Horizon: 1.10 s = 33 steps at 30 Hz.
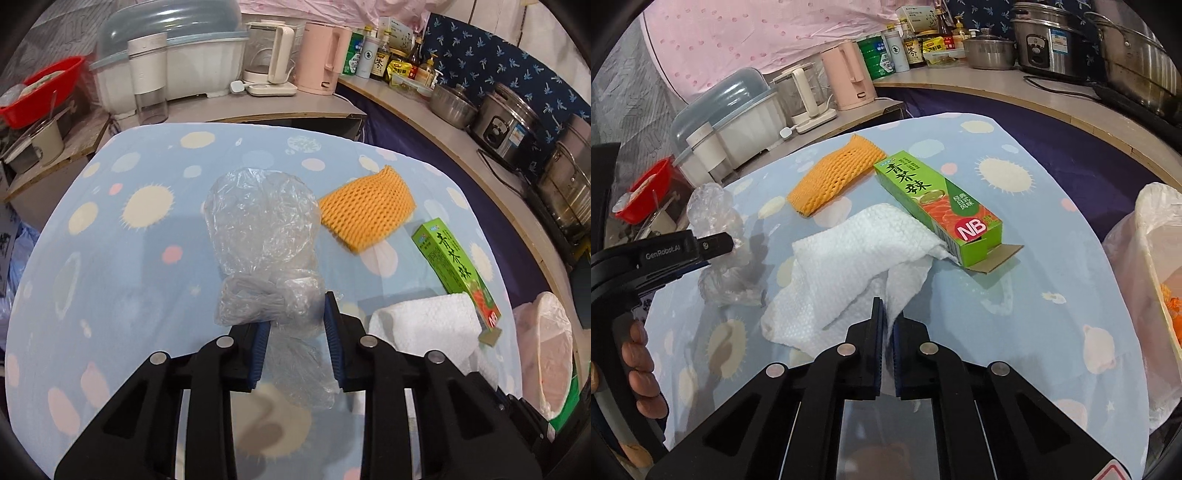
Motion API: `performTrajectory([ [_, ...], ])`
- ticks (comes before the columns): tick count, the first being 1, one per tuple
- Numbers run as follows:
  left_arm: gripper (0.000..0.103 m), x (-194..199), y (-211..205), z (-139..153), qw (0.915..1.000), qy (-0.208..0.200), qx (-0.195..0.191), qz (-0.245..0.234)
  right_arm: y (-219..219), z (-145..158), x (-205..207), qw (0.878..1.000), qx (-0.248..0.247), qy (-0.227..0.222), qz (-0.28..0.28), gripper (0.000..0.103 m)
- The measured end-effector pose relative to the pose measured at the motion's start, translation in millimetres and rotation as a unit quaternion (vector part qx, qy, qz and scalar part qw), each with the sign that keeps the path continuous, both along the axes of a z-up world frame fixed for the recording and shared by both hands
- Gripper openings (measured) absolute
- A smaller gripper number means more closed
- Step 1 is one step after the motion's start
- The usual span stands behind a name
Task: Collect trash
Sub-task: 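Grasp the clear plastic bag with the left tool while the right tool grasps the white tissue, then carry the clear plastic bag and white tissue over the bin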
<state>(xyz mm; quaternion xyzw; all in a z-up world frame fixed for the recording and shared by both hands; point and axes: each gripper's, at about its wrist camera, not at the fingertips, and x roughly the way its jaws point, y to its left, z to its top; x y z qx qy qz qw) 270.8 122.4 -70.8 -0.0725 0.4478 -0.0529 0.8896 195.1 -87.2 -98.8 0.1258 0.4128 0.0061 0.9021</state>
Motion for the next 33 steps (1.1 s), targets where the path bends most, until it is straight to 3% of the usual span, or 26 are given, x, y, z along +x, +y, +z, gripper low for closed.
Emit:
performTrajectory([
  [13, 0.028, -80, 7, 10, 0.9999, 0.010, -0.012, 0.001, -48, 25, -79, 0.999, 0.005, -0.027, -0.045, 0.004],
  [33, 0.028, -142, -101, 25, 0.9945, -0.004, 0.021, -0.102, -122, 52, -148, 0.992, 0.017, -0.066, -0.110, 0.004],
])
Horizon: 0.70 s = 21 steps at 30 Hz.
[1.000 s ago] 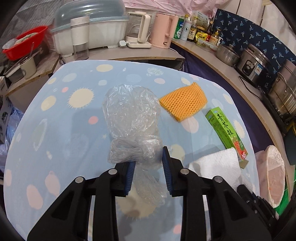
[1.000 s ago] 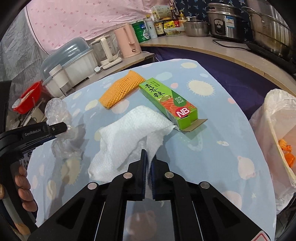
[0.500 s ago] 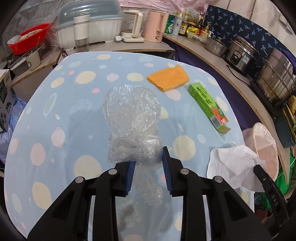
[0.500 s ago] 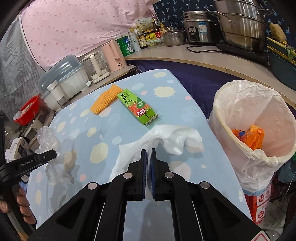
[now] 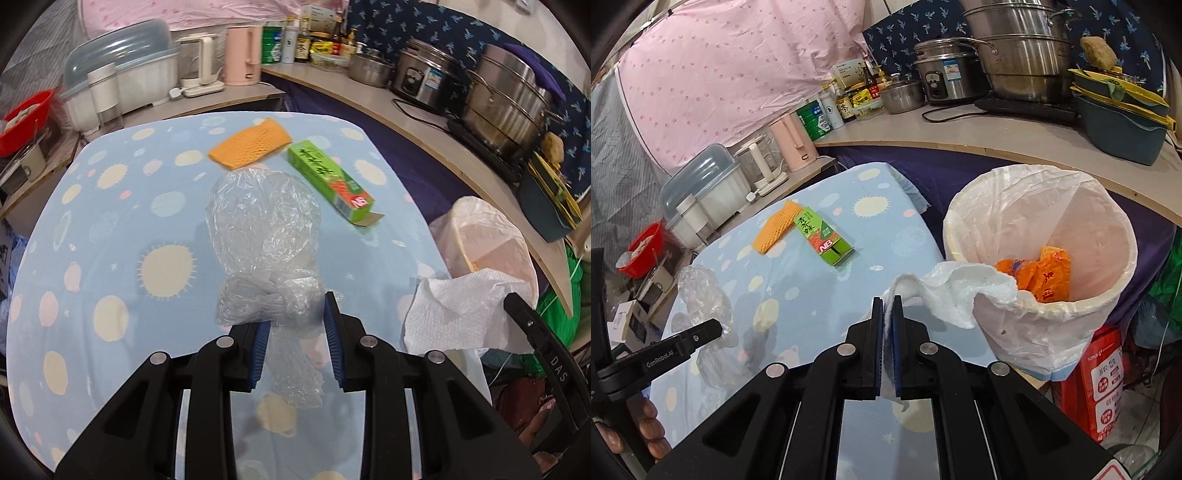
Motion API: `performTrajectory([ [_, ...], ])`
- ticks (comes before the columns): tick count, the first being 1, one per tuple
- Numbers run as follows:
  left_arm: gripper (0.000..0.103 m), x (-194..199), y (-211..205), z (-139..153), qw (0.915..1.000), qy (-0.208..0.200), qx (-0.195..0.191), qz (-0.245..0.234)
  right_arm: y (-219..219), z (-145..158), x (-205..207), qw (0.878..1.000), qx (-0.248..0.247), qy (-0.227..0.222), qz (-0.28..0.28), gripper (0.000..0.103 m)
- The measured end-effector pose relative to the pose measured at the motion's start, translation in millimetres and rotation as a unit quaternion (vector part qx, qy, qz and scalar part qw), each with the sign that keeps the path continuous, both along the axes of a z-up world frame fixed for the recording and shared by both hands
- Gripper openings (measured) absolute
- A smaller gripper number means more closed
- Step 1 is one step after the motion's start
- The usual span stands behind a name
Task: Collect trash
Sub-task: 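Carry the clear plastic bag and white tissue over the bin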
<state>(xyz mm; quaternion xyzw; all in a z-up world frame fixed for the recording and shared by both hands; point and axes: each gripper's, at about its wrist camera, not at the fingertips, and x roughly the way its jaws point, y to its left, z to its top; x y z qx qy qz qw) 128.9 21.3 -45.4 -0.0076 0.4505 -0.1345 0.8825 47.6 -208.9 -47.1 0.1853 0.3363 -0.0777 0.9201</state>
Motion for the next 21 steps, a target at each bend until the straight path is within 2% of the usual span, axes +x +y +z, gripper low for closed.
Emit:
performTrajectory([
  [12, 0.028, -17, -74, 17, 0.9975, -0.021, 0.014, -0.066, -58, 23, -20, 0.998, -0.002, -0.028, -0.048, 0.004],
  [19, 0.028, -21, -100, 24, 0.9962, -0.026, 0.011, -0.082, -80, 31, -23, 0.998, -0.002, -0.032, -0.055, 0.004],
  [21, 0.028, -22, -104, 22, 0.9962, -0.023, 0.014, -0.083, -81, 23, -26, 0.998, 0.003, -0.022, -0.056, 0.017],
])
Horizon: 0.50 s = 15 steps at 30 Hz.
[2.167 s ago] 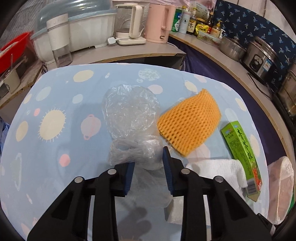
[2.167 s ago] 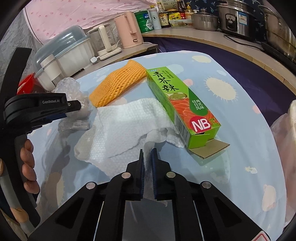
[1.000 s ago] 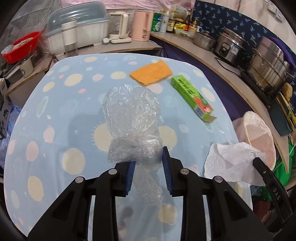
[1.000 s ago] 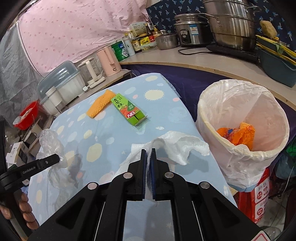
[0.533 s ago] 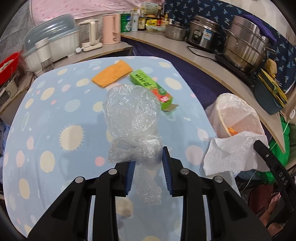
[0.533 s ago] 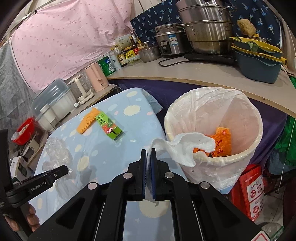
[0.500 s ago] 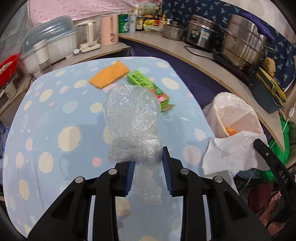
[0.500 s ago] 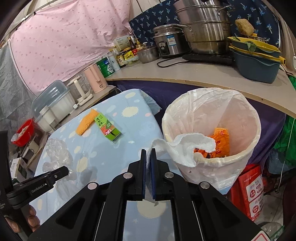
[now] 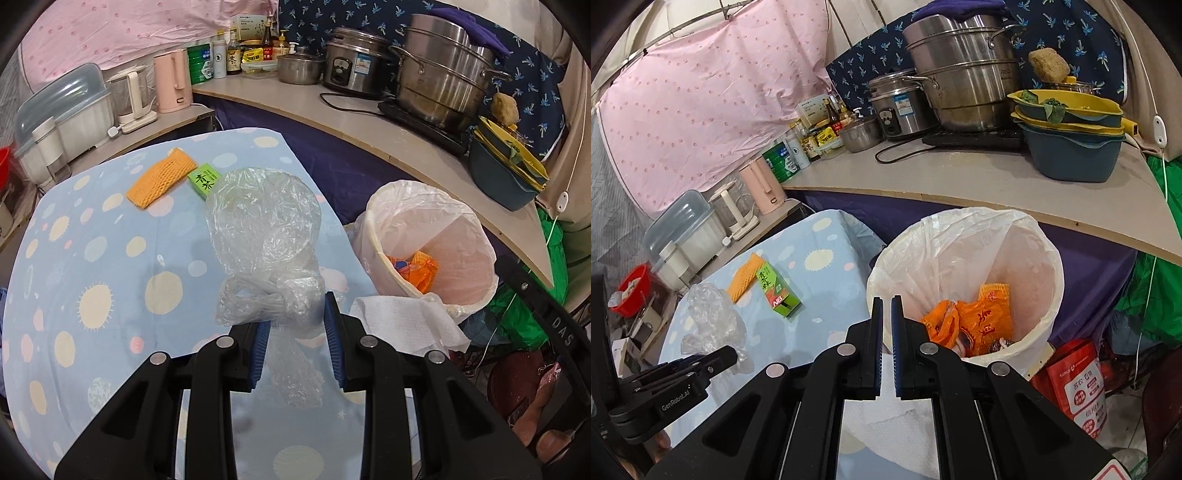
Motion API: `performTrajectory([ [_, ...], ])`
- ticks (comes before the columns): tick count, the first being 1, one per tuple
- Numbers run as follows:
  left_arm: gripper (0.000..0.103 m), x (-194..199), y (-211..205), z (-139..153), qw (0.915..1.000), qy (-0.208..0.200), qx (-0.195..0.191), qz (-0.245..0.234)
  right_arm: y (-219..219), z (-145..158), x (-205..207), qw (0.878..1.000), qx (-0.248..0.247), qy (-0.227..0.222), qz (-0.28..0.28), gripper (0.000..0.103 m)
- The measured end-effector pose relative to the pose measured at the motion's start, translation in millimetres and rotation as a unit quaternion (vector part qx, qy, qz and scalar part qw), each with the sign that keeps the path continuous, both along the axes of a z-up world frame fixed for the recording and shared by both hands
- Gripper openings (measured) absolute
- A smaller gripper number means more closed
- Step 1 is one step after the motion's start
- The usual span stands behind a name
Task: Collect trash
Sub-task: 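Carry the clear plastic bag and white tissue over the bin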
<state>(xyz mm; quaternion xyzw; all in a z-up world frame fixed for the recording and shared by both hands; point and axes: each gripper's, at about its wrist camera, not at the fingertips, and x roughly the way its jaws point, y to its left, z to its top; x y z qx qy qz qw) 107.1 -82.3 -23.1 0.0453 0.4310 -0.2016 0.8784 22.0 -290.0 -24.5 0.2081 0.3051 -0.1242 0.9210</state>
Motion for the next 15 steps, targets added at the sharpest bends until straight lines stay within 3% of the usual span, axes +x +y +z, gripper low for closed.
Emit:
performTrajectory([
  [2, 0.028, -1, 0, -4, 1.0000, 0.006, 0.003, 0.001, 0, -13, -7, 1.000, 0.005, 0.007, -0.008, 0.055],
  [3, 0.028, -1, 0, -6, 0.9999, 0.009, 0.006, 0.001, 0, -18, -11, 1.000, 0.006, 0.008, -0.011, 0.059],
  [15, 0.028, -12, -5, -26, 0.9994, 0.025, 0.025, -0.008, 0, -98, -11, 0.994, 0.060, 0.087, -0.004, 0.061],
])
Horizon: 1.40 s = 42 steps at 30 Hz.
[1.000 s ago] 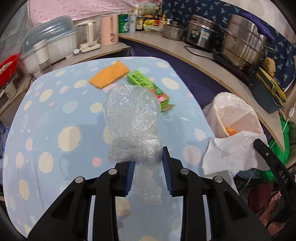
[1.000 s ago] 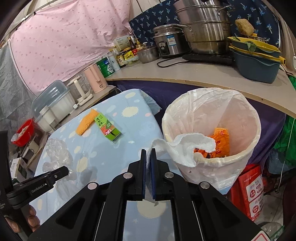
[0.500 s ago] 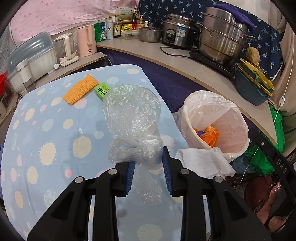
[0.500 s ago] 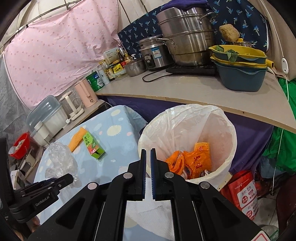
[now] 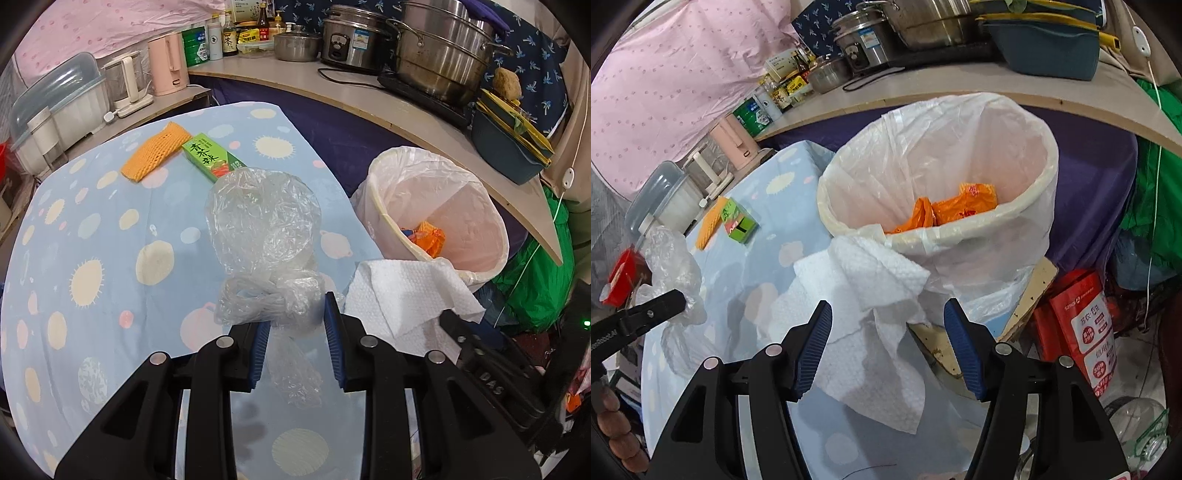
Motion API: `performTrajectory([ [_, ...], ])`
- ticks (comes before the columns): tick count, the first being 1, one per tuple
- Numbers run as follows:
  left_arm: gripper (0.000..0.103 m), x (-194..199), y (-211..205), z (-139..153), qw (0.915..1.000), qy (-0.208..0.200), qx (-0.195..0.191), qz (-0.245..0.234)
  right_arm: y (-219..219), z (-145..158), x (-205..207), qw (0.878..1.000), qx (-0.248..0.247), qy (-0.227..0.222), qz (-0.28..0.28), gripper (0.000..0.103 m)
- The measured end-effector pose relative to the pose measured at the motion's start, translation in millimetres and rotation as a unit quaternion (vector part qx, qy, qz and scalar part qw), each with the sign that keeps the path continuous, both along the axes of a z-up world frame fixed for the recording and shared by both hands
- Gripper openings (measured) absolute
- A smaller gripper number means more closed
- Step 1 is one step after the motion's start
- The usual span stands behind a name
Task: Collect trash
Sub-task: 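Carry the clear plastic bag and white tissue over the bin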
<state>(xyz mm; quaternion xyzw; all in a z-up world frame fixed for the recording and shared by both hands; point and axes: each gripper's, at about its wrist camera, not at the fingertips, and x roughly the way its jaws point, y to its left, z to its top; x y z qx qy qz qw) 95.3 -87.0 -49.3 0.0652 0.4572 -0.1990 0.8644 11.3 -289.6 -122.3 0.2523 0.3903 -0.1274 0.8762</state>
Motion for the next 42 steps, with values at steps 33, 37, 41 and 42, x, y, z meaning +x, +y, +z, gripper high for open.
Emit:
performTrajectory([
  [33, 0.028, -7, -68, 34, 0.9959, -0.029, -0.024, -0.082, -40, 112, 18, 0.992, -0.066, -0.107, -0.021, 0.005],
  [37, 0.028, -1, -98, 45, 0.9926, -0.050, -0.026, -0.107, -59, 114, 26, 0.991, -0.076, -0.100, -0.039, 0.005],
  [41, 0.028, 8, -126, 44, 0.9900, -0.051, -0.033, -0.128, -76, 110, 32, 0.991, -0.080, -0.090, -0.052, 0.005],
  [42, 0.028, 11, -131, 44, 0.9898, -0.048, -0.034, -0.130, -79, 109, 35, 0.992, -0.081, -0.087, -0.054, 0.005],
])
